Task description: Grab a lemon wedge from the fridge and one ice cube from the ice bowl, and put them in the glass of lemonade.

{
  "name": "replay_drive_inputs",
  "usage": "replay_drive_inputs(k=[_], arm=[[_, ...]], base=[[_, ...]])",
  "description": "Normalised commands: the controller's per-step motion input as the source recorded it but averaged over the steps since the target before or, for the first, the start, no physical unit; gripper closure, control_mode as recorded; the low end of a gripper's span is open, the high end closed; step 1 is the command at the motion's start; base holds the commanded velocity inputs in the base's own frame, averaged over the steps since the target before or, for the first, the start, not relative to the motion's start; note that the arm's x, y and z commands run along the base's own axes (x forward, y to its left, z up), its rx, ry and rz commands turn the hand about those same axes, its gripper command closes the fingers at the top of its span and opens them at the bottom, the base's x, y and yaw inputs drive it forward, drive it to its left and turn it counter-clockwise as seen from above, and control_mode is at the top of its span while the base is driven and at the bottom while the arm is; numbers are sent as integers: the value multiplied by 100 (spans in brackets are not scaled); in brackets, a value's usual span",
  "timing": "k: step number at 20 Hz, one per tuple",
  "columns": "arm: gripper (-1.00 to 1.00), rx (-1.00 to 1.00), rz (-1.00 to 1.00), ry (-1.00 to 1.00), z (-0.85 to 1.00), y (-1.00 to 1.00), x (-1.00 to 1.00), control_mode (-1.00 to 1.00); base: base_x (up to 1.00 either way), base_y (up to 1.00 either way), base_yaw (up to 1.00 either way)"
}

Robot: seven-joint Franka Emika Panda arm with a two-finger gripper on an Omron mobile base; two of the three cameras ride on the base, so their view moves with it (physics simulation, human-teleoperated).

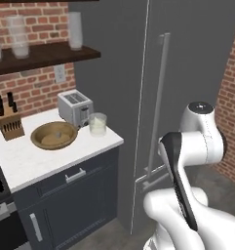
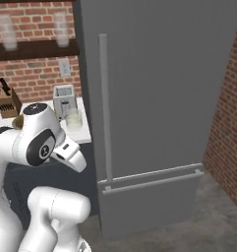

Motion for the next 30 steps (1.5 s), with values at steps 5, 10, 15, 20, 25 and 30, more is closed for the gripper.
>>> replay_drive_inputs(k=[5, 10, 15, 20, 25, 30], arm=[[-100, 0, 0, 0, 0, 0, 0, 100], [-100, 0, 0, 0, 0, 0, 0, 100], [-100, 0, 0, 0, 0, 0, 0, 100], [-100, 0, 0, 0, 0, 0, 0, 100], [-100, 0, 0, 0, 0, 0, 0, 100], [-100, 0, 0, 0, 0, 0, 0, 100]], base=[[-6, -48, 0], [-34, -3, 1], [-49, 0, 5], [-5, 0, 0], [0, 0, 0], [0, -1, 0]])
